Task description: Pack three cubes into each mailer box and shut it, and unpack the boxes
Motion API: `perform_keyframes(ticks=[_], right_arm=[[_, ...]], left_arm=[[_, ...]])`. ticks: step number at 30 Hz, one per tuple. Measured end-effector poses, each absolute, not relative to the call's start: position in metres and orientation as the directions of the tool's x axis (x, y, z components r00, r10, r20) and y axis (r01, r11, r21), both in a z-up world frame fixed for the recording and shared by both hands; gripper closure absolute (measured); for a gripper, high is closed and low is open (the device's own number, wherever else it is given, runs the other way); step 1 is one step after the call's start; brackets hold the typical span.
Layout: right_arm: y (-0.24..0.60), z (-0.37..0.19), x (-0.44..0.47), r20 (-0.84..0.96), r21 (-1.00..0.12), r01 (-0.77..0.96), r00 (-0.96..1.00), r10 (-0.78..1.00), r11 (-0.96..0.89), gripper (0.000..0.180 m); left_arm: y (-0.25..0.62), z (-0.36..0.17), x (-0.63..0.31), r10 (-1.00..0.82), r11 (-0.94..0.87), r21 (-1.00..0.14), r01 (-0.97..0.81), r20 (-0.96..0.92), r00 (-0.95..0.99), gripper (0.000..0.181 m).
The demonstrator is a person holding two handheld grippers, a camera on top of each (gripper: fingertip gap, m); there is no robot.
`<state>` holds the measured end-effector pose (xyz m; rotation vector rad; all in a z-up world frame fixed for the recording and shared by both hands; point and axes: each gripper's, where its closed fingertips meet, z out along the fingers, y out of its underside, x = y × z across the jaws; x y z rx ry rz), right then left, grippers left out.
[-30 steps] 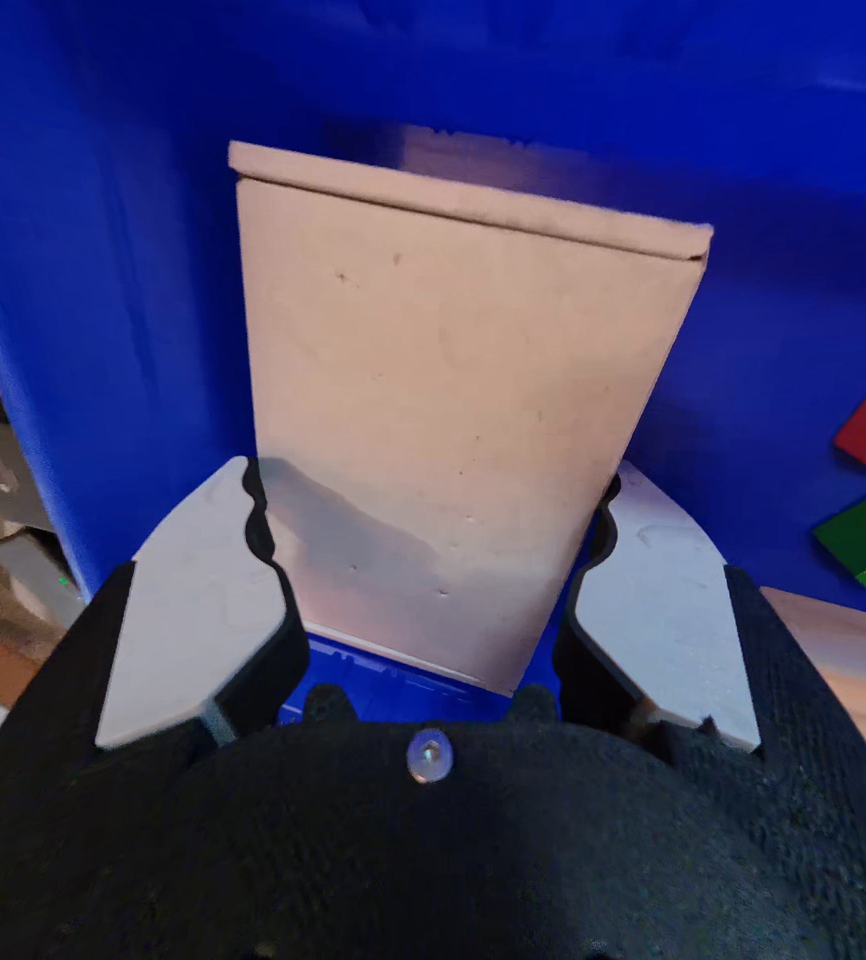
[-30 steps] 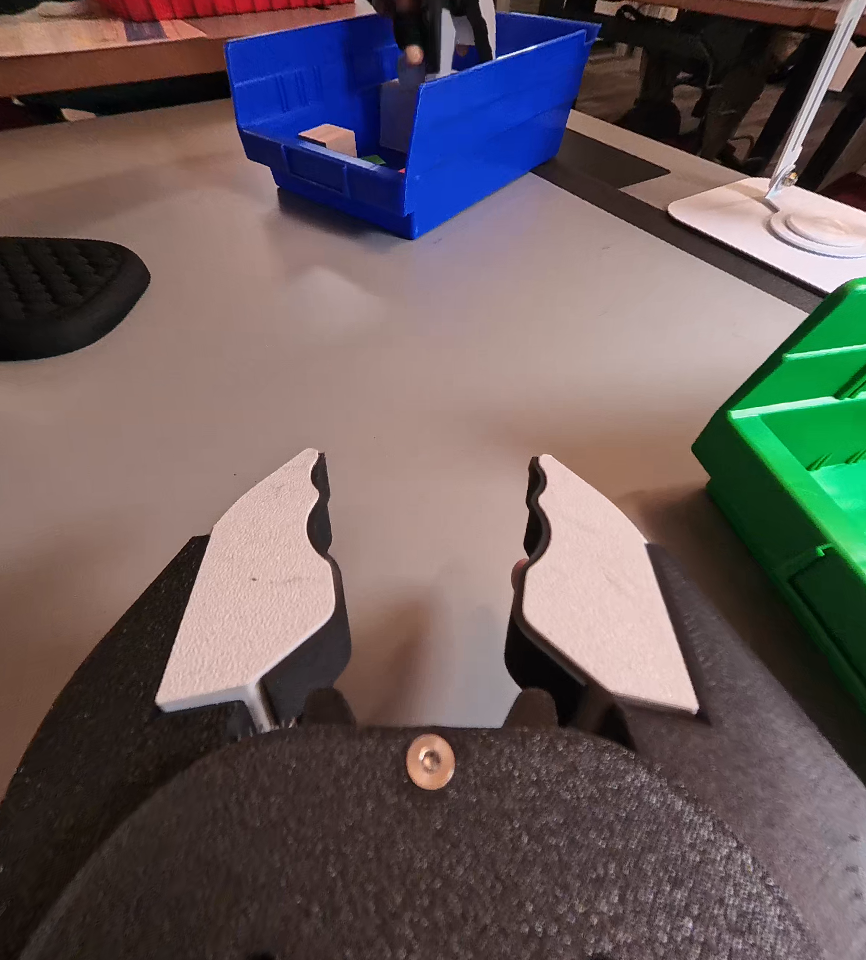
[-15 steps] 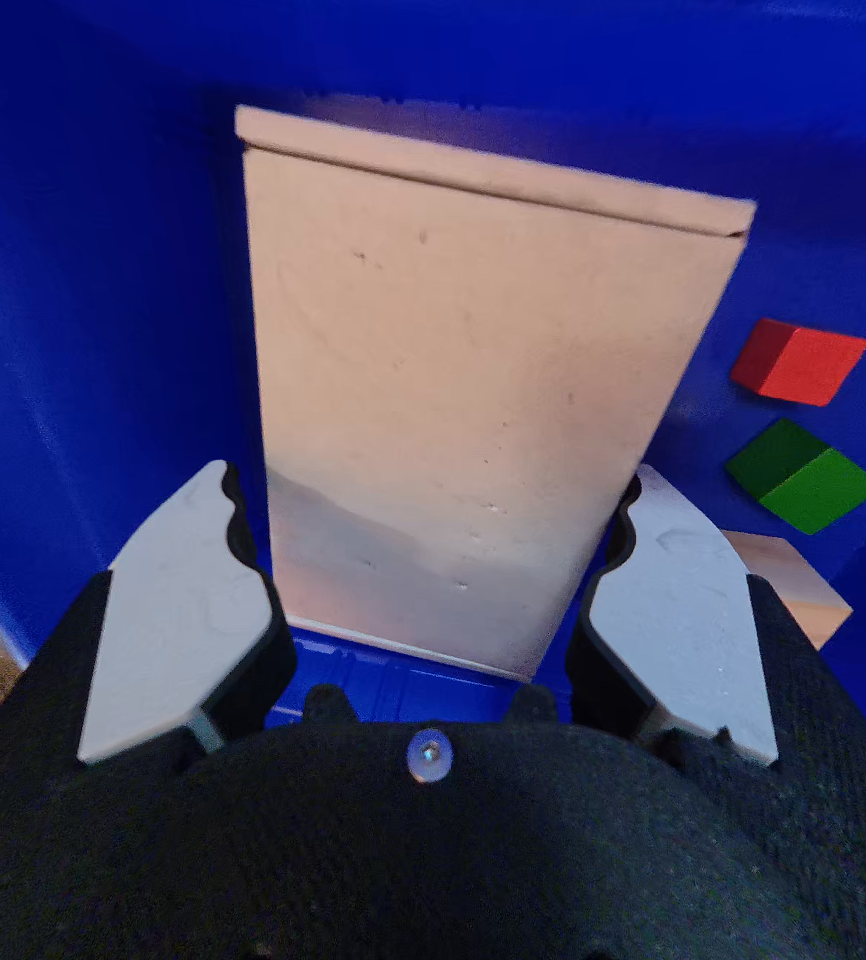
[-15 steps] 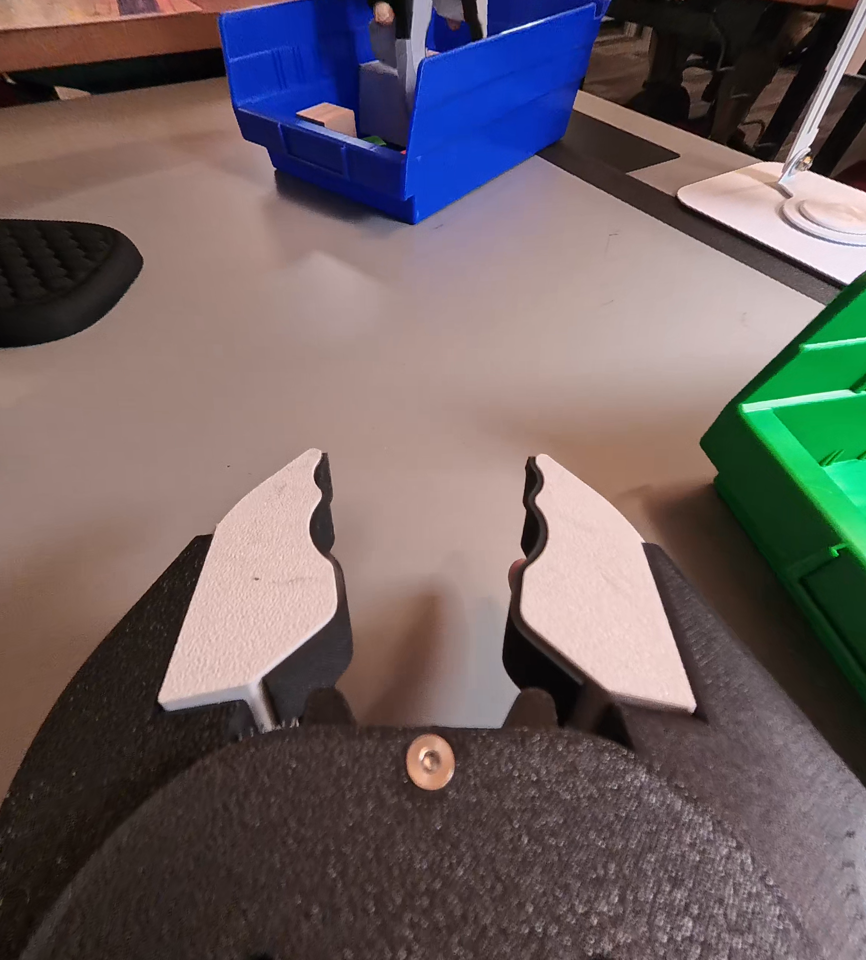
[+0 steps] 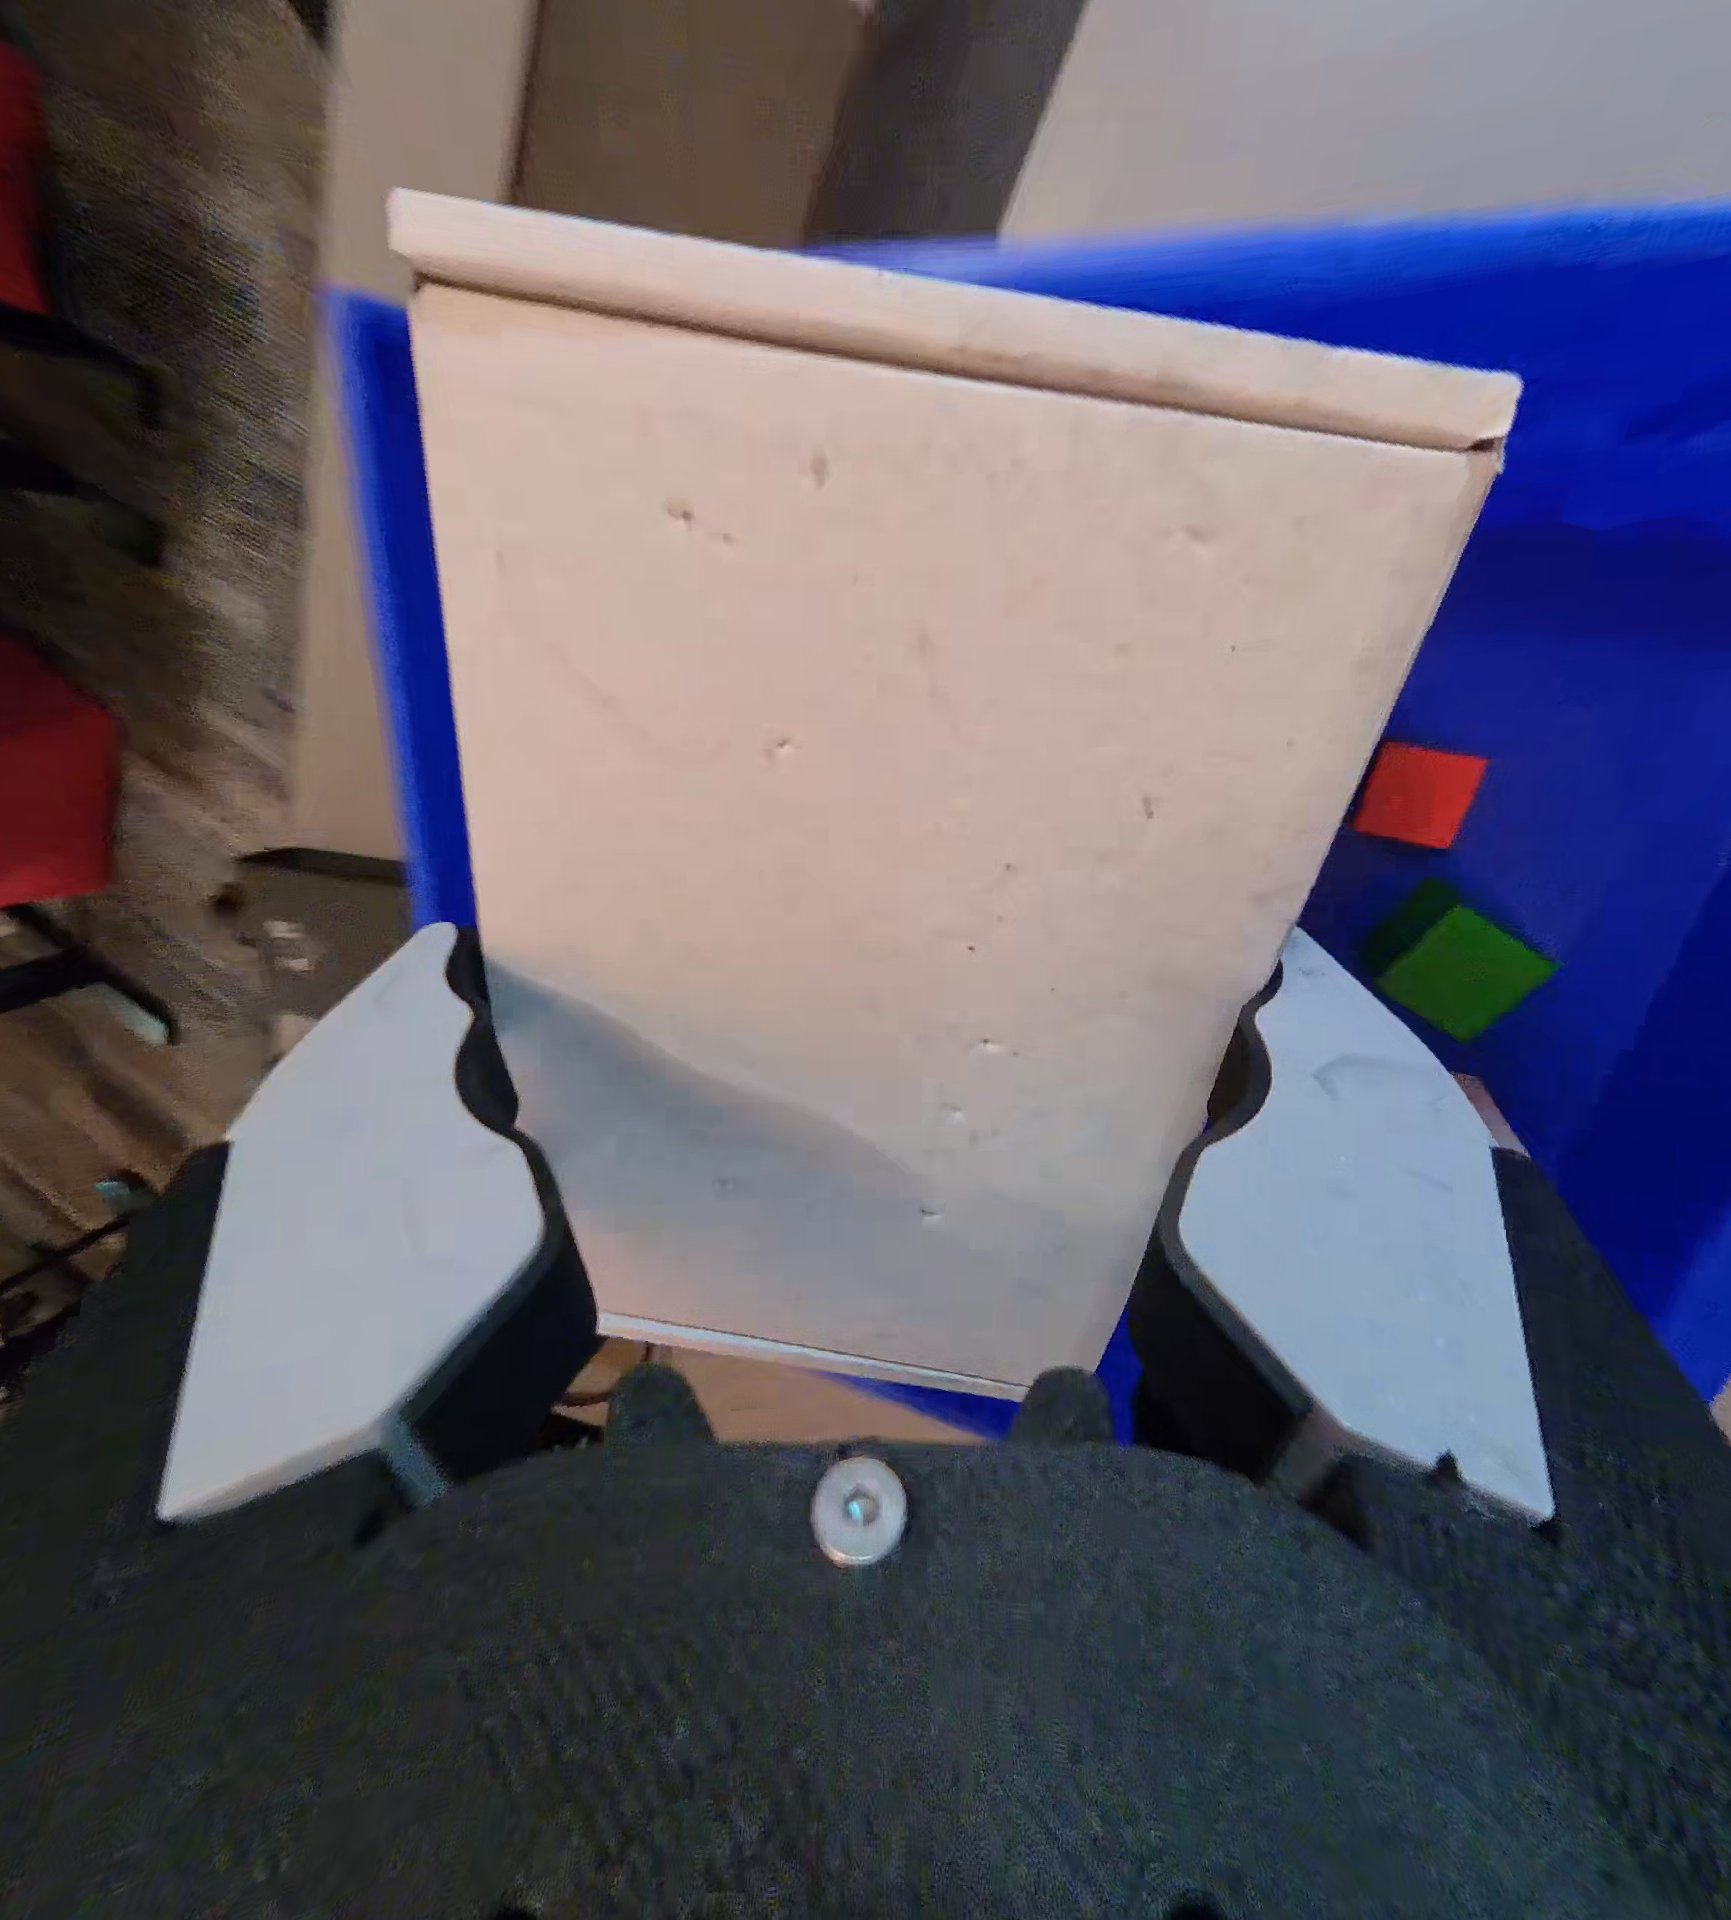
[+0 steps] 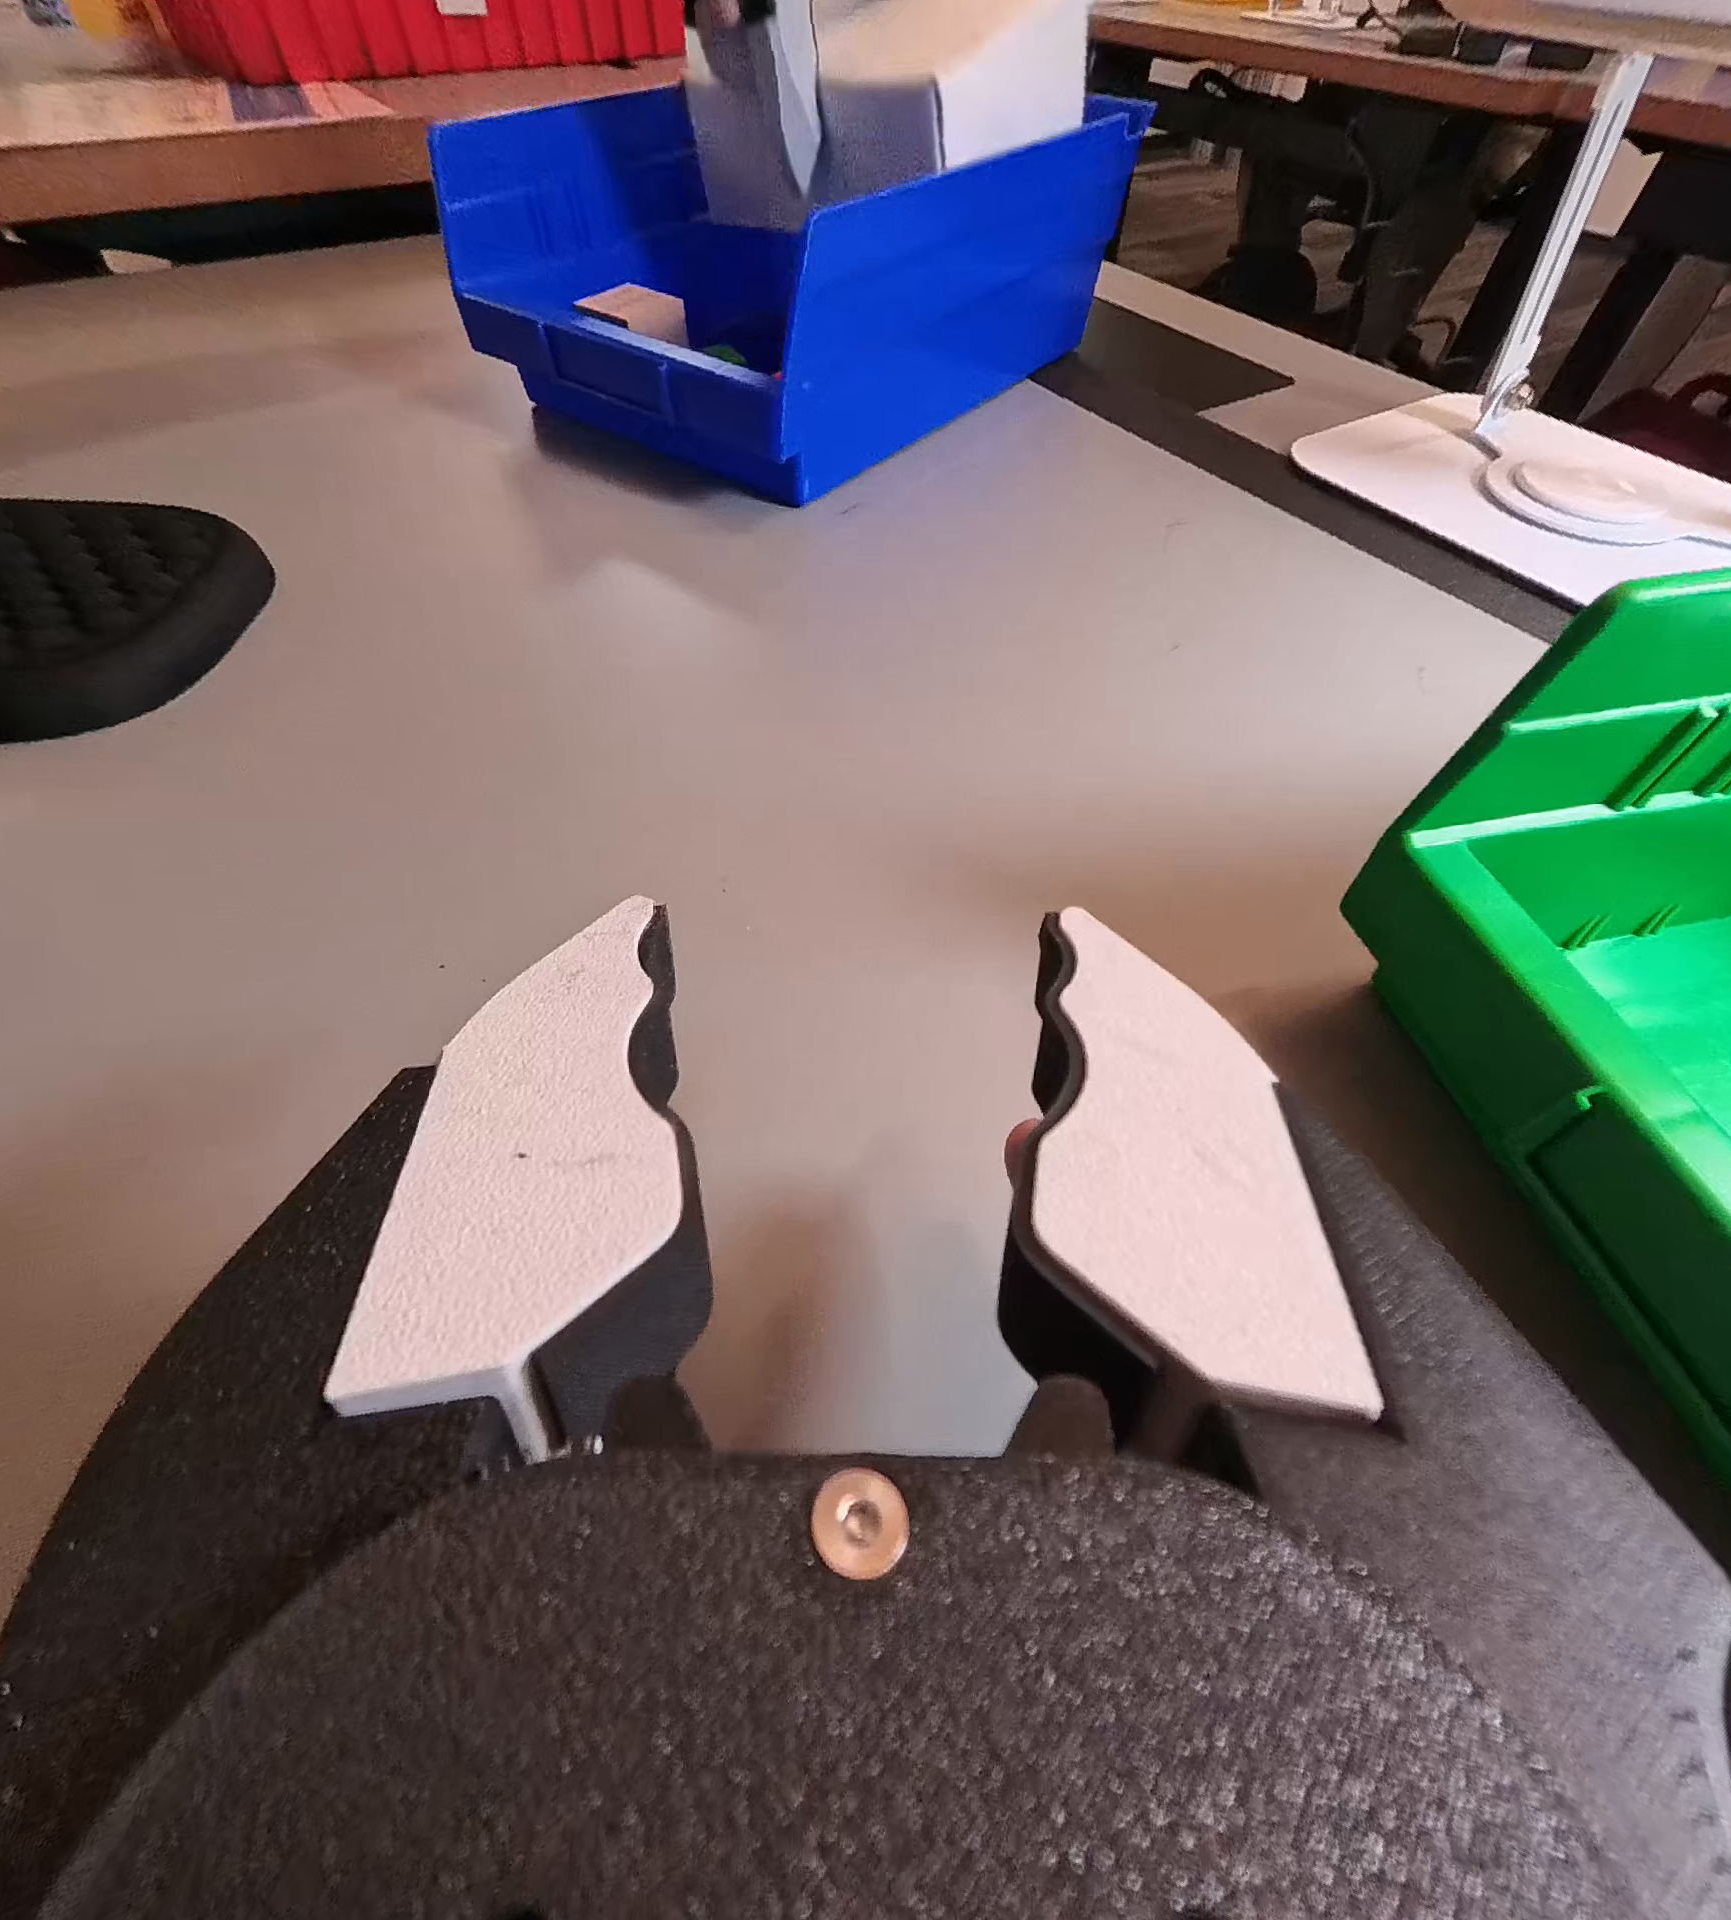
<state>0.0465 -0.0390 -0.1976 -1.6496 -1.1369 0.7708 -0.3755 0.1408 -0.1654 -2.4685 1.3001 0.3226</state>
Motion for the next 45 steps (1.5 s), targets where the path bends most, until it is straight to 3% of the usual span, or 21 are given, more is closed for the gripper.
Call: perform_keyframes(ticks=[5, 9, 20, 27, 34, 42, 45], right_arm=[[-0.042, -0.189, 0.044, 0.021, -0.947, 0.306, 0.358, 0.933, -0.097, 0.112], [-0.039, -0.178, 0.045, -0.001, -0.962, 0.253, 0.377, 0.926, -0.104, 0.112], [-0.038, -0.180, 0.044, 0.319, -0.903, 0.401, 0.390, 0.864, 0.152, 0.094], [-0.043, -0.196, 0.041, 0.627, -0.699, 0.605, 0.261, 0.734, 0.382, 0.079], [-0.062, -0.183, 0.026, 0.752, -0.608, 0.582, 0.204, 0.627, 0.540, 0.073], [-0.080, -0.180, 0.020, 0.728, -0.645, 0.493, 0.161, 0.667, 0.585, 0.093], [-0.077, -0.182, 0.025, 0.648, -0.716, 0.473, 0.177, 0.741, 0.513, 0.096]], left_arm=[[0.125, -0.092, -0.329, -0.714, -0.428, -0.250, -0.869, -0.496, 0.494, 0.049], [0.086, -0.079, -0.254, -0.790, -0.315, -0.258, -0.913, -0.462, 0.403, 0.049], [-0.049, -0.146, -0.051, -0.980, -0.171, -0.354, -0.919, -0.035, 0.196, 0.049], [-0.078, -0.187, -0.030, -0.973, -0.195, -0.290, -0.937, 0.177, 0.148, 0.049], [-0.098, -0.199, -0.017, -0.940, -0.203, -0.258, -0.945, 0.321, 0.115, 0.049], [-0.103, -0.206, -0.002, -0.920, -0.215, -0.350, -0.911, 0.387, 0.069, 0.050], [-0.089, -0.188, 0.010, -0.943, -0.217, -0.538, -0.815, 0.331, 0.034, 0.060]])
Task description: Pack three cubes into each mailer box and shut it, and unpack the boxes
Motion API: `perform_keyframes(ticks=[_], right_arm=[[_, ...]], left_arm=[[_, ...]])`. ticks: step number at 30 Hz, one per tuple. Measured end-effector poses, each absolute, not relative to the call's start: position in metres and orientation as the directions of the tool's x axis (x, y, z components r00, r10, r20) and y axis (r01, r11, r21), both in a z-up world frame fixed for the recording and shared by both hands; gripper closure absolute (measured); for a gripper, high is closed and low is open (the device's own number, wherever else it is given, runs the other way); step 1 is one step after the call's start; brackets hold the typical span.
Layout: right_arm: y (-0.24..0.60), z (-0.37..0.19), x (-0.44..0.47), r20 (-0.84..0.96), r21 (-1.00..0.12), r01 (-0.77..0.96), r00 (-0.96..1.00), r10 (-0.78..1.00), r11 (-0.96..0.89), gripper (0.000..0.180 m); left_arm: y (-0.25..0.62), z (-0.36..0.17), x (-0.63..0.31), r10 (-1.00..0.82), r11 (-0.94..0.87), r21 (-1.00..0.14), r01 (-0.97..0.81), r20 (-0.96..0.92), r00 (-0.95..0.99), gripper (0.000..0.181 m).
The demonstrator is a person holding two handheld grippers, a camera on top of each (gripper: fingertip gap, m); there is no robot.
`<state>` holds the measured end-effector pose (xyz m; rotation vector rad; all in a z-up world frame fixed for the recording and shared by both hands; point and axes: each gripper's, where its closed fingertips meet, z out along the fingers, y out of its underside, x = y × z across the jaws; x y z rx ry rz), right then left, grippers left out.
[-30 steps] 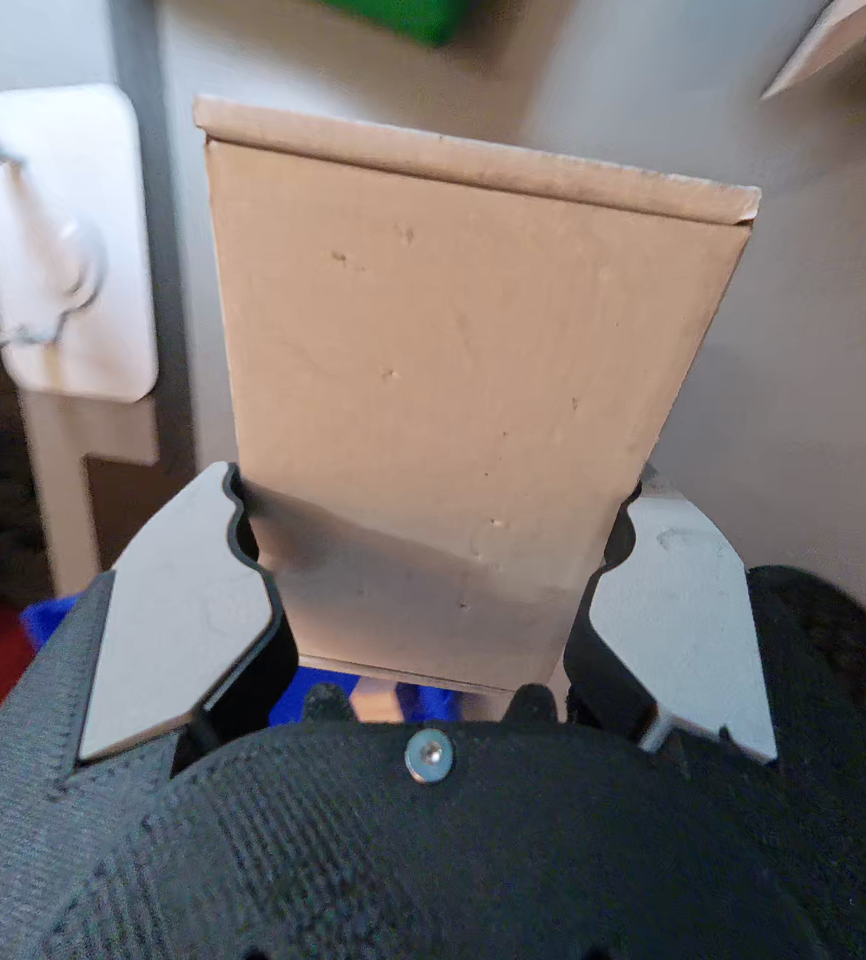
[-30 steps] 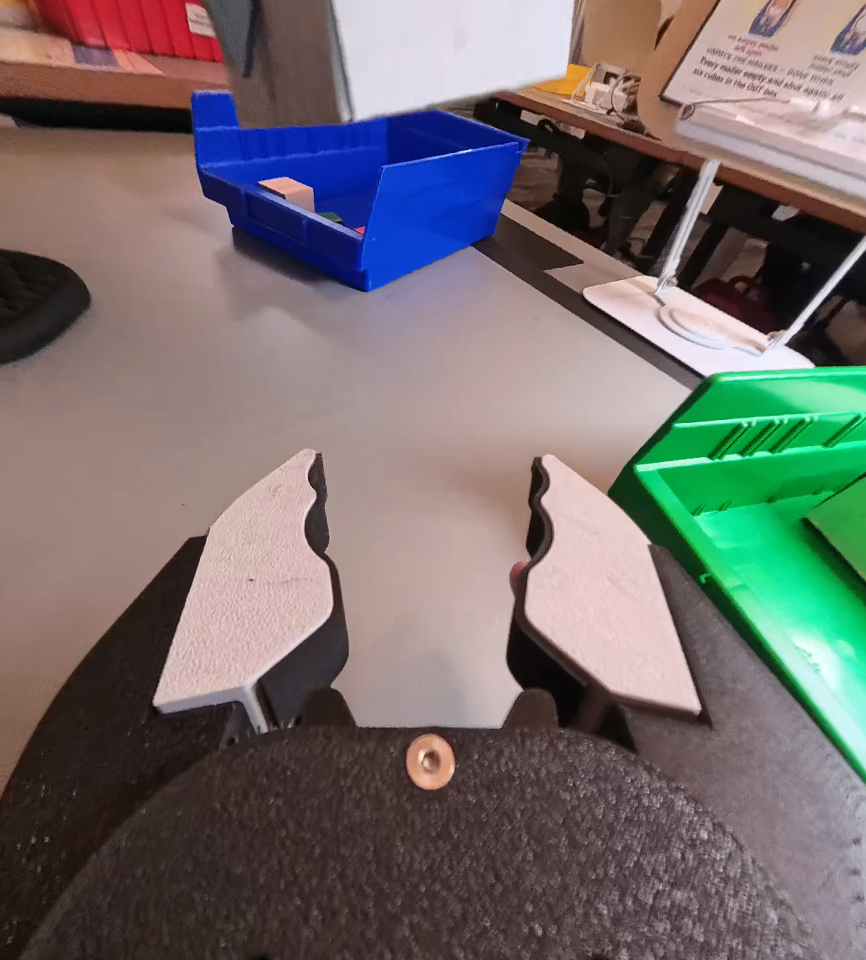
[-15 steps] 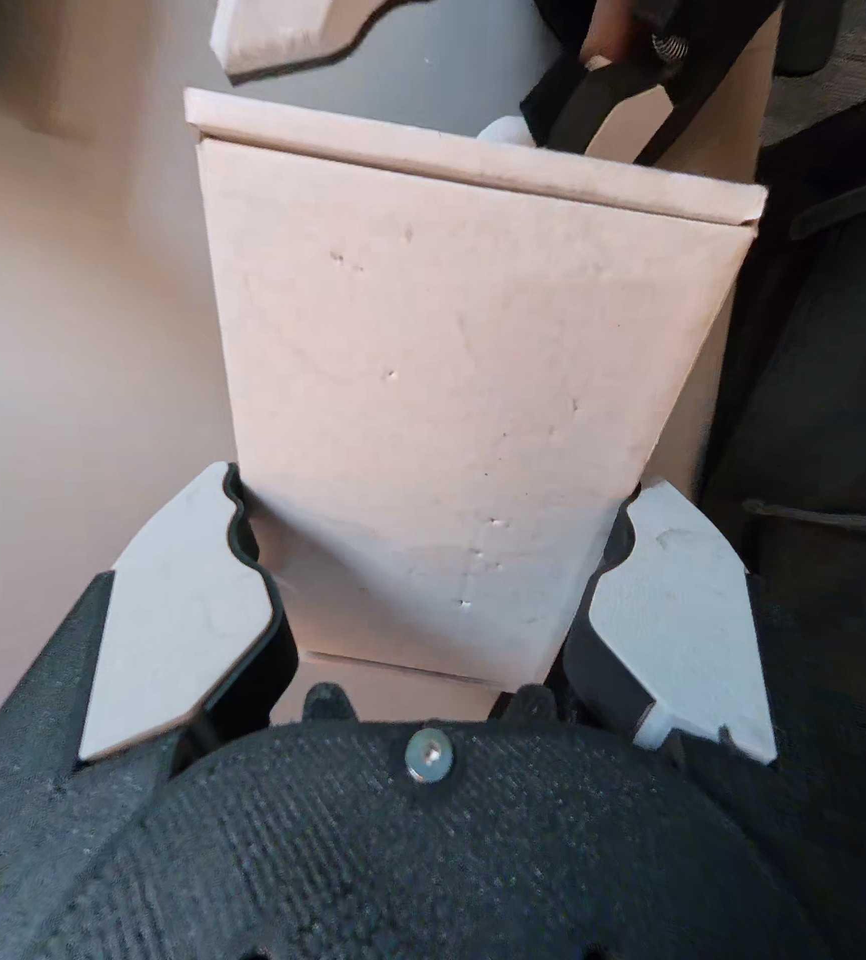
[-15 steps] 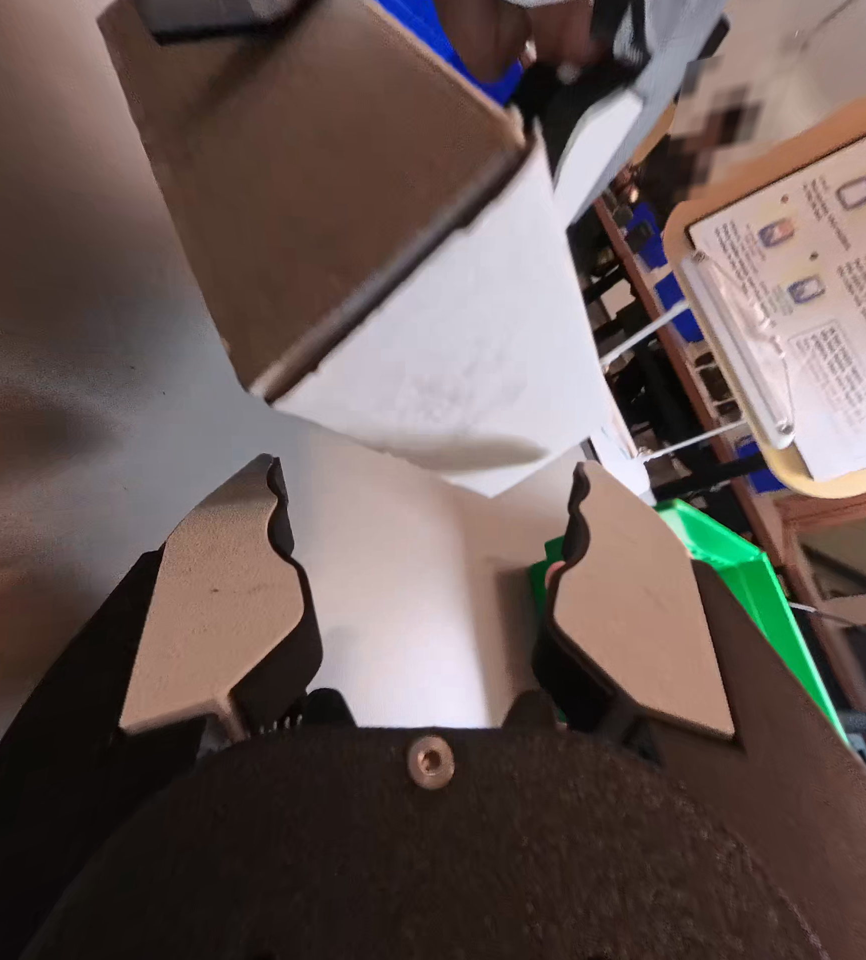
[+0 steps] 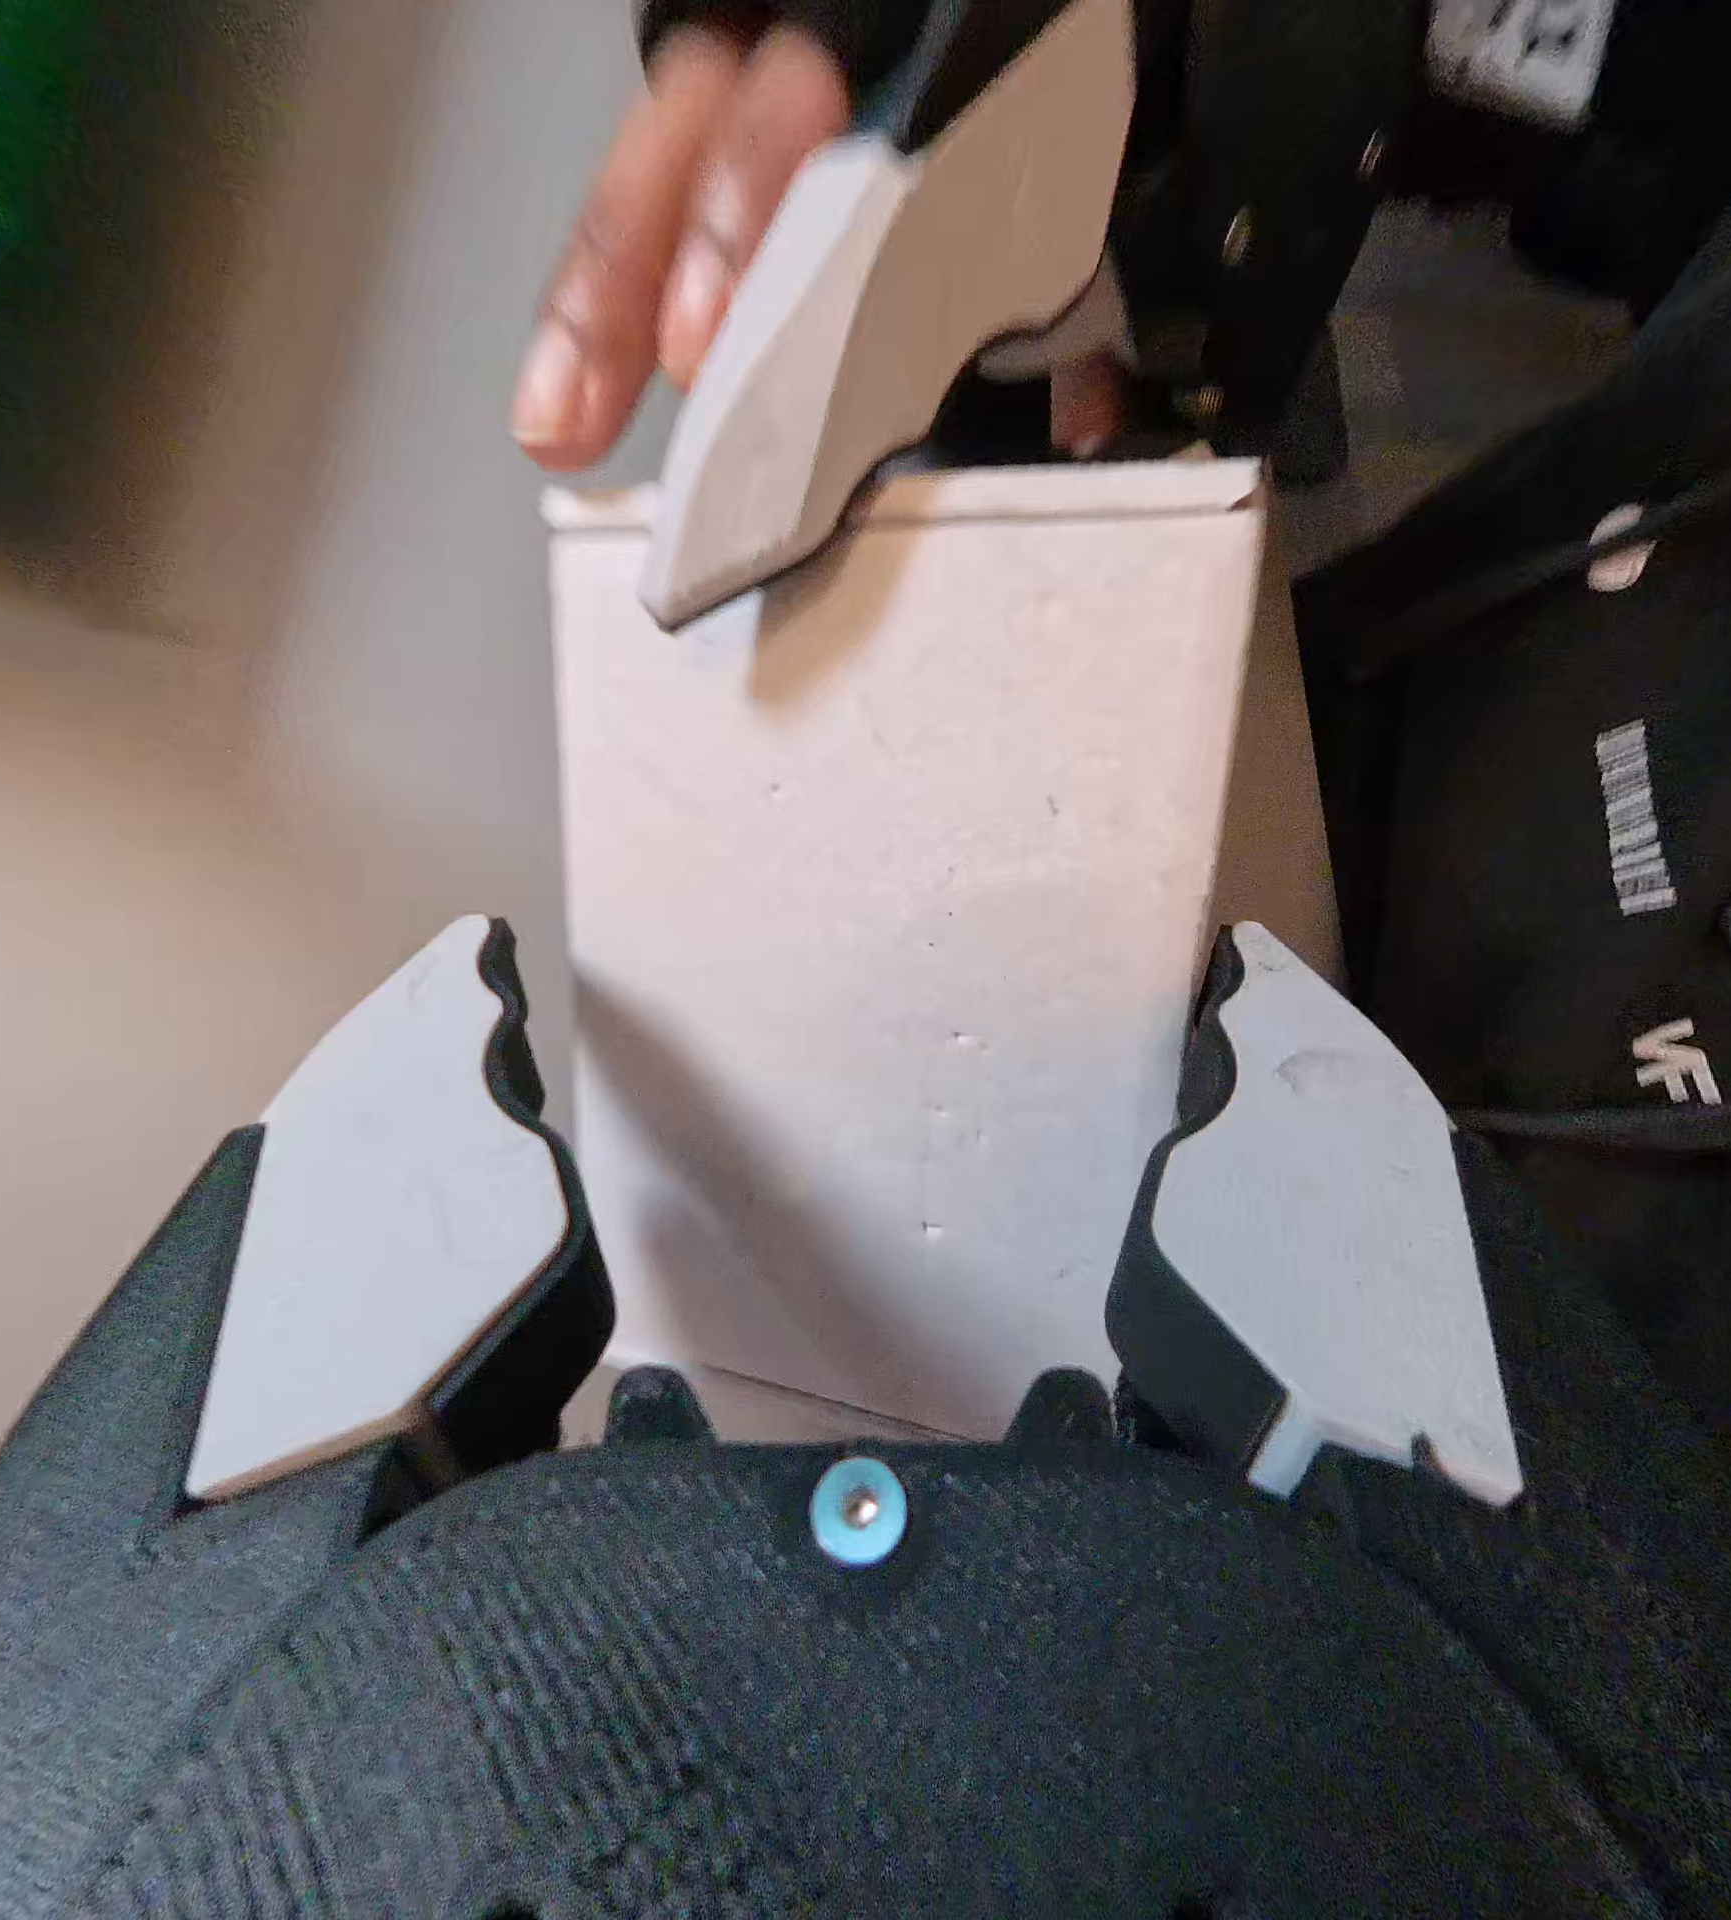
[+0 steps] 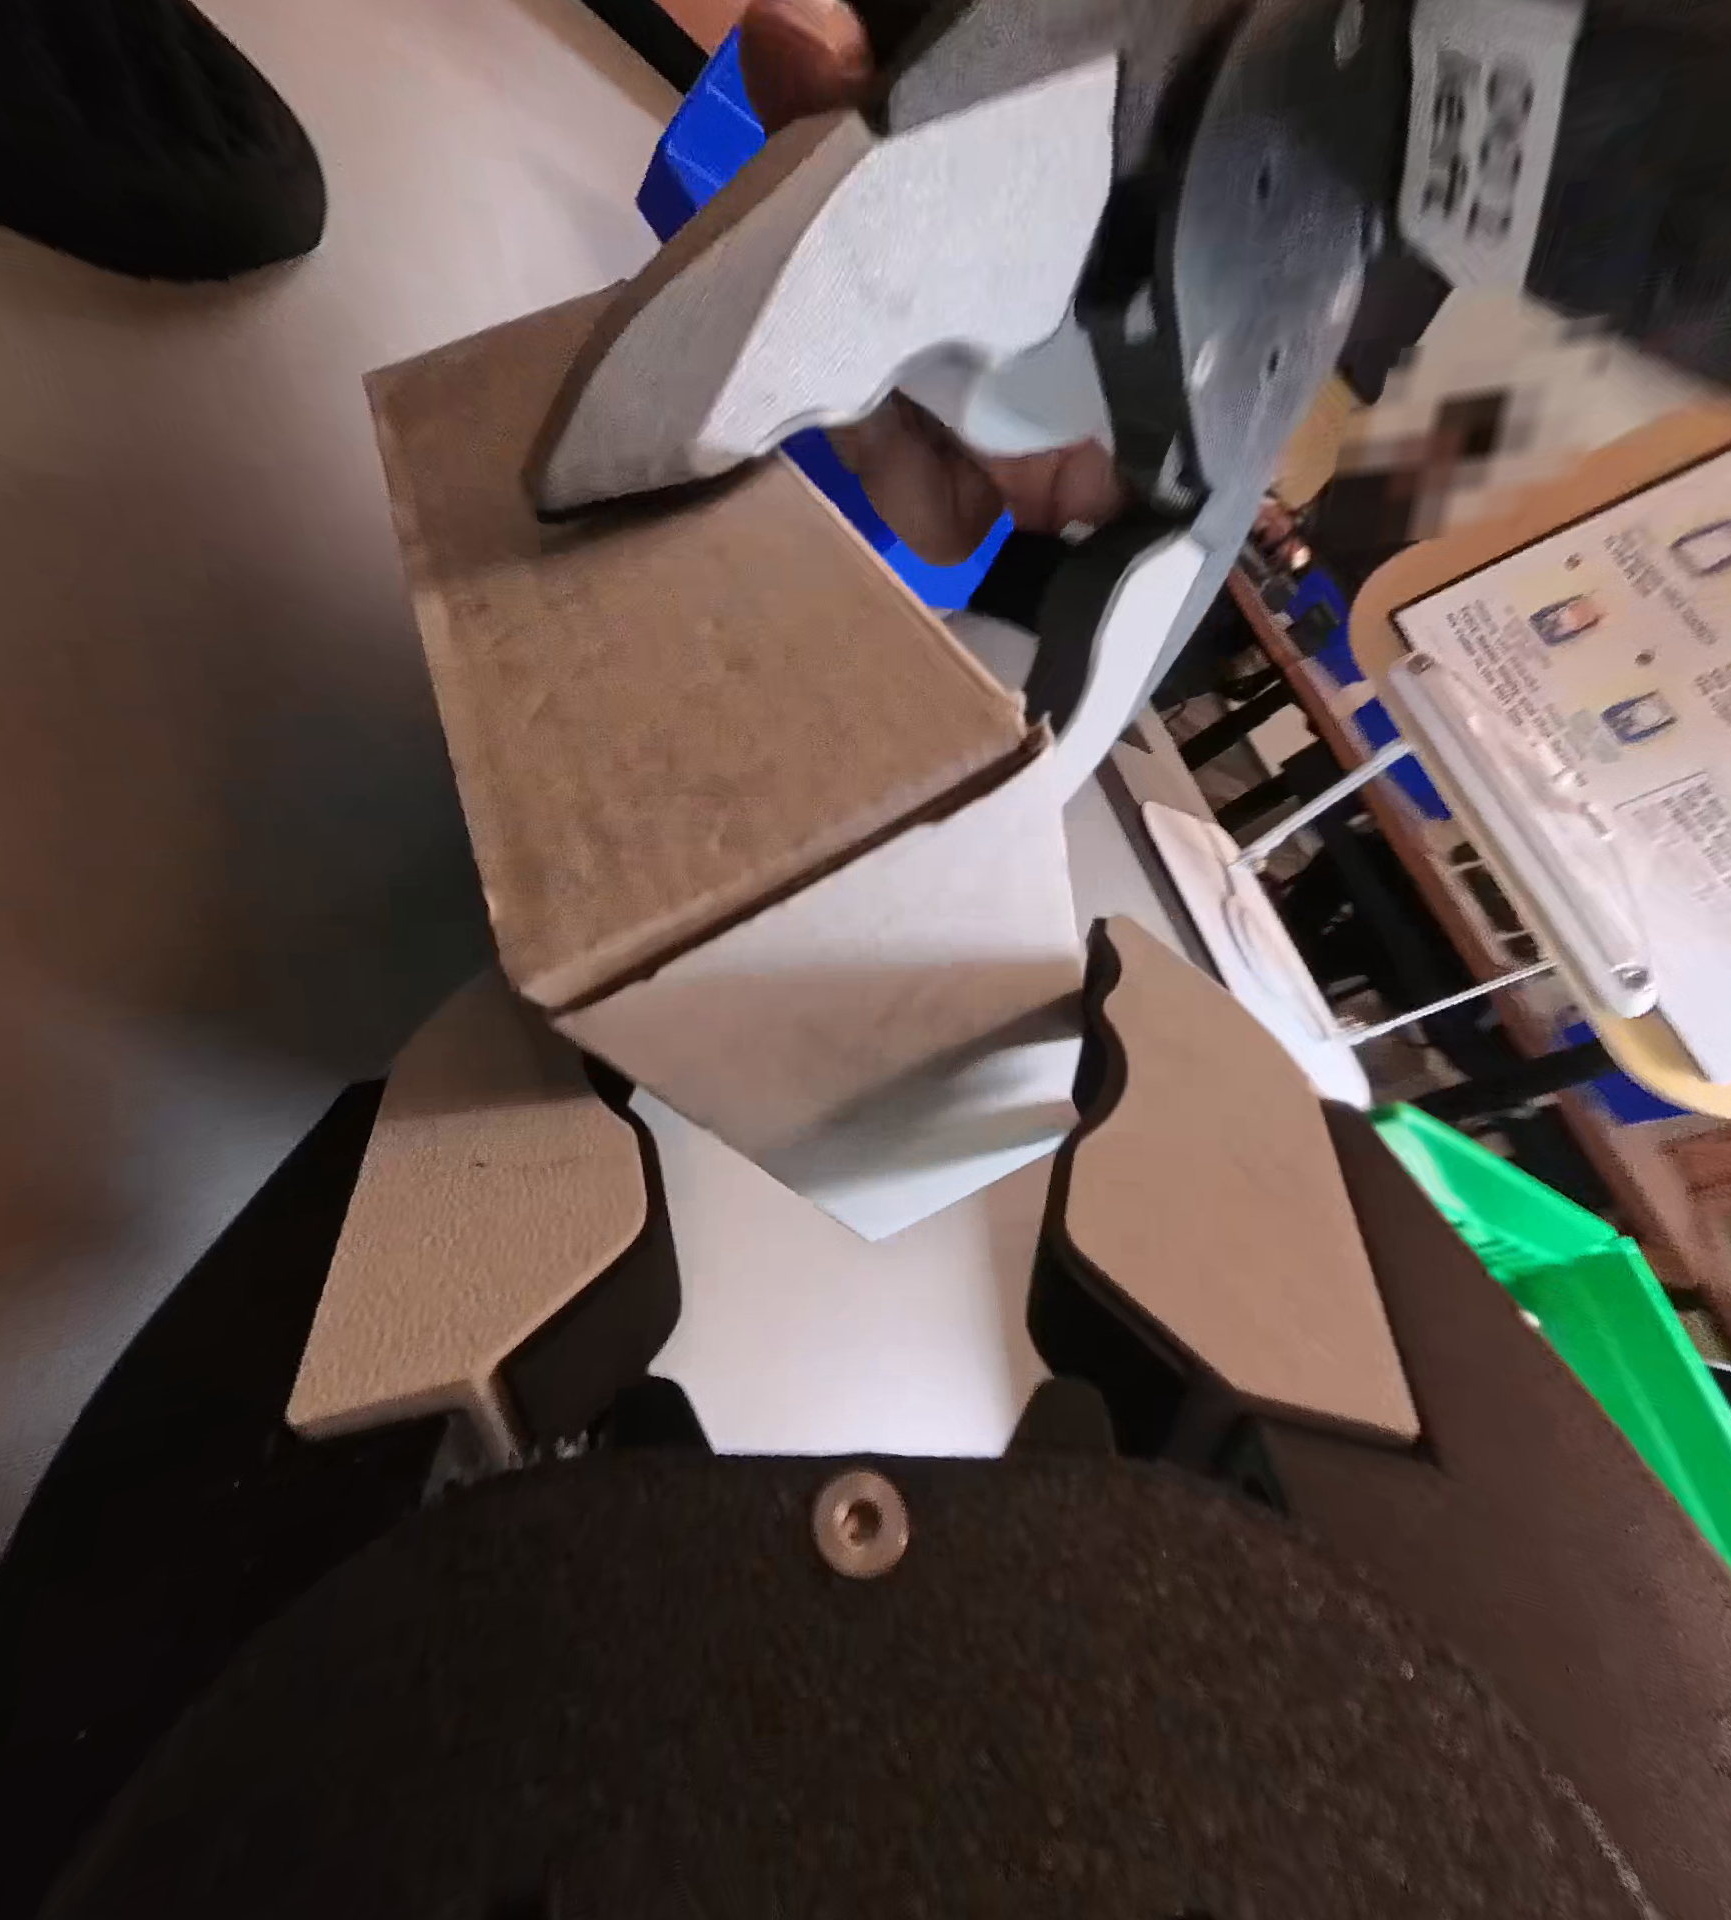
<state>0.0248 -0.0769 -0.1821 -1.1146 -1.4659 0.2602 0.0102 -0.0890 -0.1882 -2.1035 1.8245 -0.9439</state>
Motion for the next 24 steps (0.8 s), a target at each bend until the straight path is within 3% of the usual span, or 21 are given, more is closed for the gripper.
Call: perform_keyframes(ticks=[5, 9, 13, 19, 24], right_arm=[[-0.073, -0.184, 0.034, 0.411, -0.858, 0.415, 0.198, 0.890, 0.303, 0.098], [-0.068, -0.183, 0.040, 0.107, -0.940, 0.338, 0.202, 0.974, 0.033, 0.099], [-0.062, -0.175, 0.041, -0.105, -0.954, 0.257, 0.205, 0.973, -0.157, 0.105], [-0.067, -0.190, 0.035, -0.104, -0.939, 0.307, 0.180, 0.978, -0.157, 0.105], [-0.073, -0.200, 0.030, -0.091, -0.927, 0.349, 0.147, 0.985, -0.138, 0.106]], left_arm=[[-0.063, -0.120, 0.000, -0.976, -0.212, -0.862, -0.460, 0.169, 0.134, 0.072], [-0.059, -0.097, -0.043, -0.943, -0.229, -0.961, -0.154, 0.180, 0.279, 0.080], [-0.076, -0.139, -0.061, -0.927, -0.275, -0.943, -0.189, 0.208, 0.312, 0.071], [-0.089, -0.191, -0.037, -0.939, -0.252, -0.917, -0.309, 0.153, 0.309, 0.072], [-0.085, -0.203, -0.022, -0.933, -0.175, -0.926, -0.334, 0.048, 0.356, 0.079]])
